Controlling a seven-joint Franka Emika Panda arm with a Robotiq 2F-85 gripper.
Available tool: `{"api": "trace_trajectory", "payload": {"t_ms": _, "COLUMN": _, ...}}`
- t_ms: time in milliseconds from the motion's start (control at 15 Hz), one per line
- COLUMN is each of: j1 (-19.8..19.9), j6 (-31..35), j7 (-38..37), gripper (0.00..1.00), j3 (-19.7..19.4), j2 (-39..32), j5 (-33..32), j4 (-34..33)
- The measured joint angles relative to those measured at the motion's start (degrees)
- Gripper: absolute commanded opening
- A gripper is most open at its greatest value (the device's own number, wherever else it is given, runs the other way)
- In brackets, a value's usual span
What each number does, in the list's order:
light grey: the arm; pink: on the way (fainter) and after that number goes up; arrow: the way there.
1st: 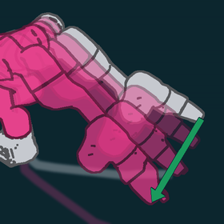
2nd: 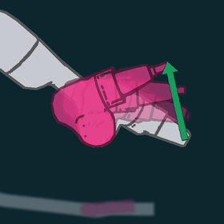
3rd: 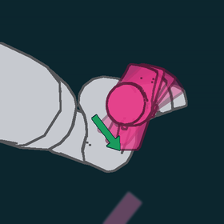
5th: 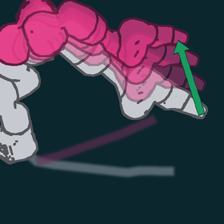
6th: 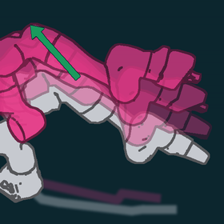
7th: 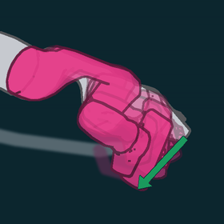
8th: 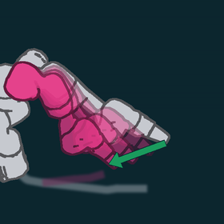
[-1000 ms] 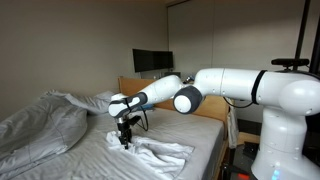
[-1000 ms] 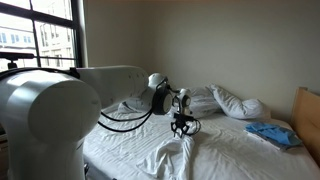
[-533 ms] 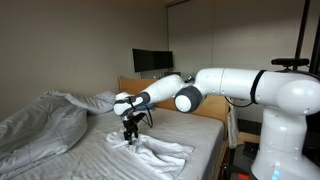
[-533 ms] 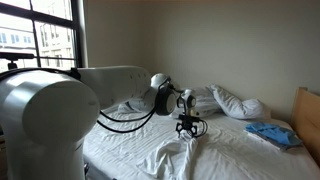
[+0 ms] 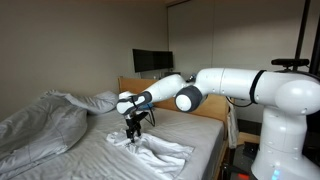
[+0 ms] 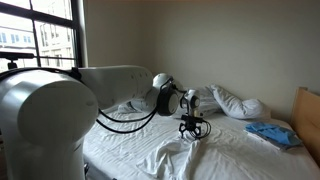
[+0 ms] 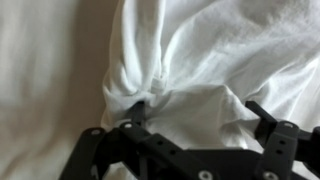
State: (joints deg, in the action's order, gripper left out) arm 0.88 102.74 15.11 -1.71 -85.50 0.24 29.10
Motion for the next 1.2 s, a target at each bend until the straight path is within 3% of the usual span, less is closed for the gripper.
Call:
{"api": "trace_trajectory", "payload": {"t_ms": 600, "j1": 1.02, "j6": -0.13, "j7": 0.02, "gripper": 1.00, "j3": 0.22, "j2": 0.07, "j5": 0.00, "j4": -1.48}}
{"api": "trace_trajectory", "payload": {"t_ms": 933, "j1": 1.14, "j6": -4.38, "j7": 4.17, "gripper": 1.00, "j3": 1.41, "j2": 0.67, "j5": 0.00, "j4": -6.59}}
{"api": "trace_trajectory", "payload": {"t_ms": 1200, "j1": 1.16, "j6": -4.42, "j7": 4.31, "gripper": 1.00, "j3": 0.93, "j2": 3.38, "j5": 0.00, "j4": -6.69}}
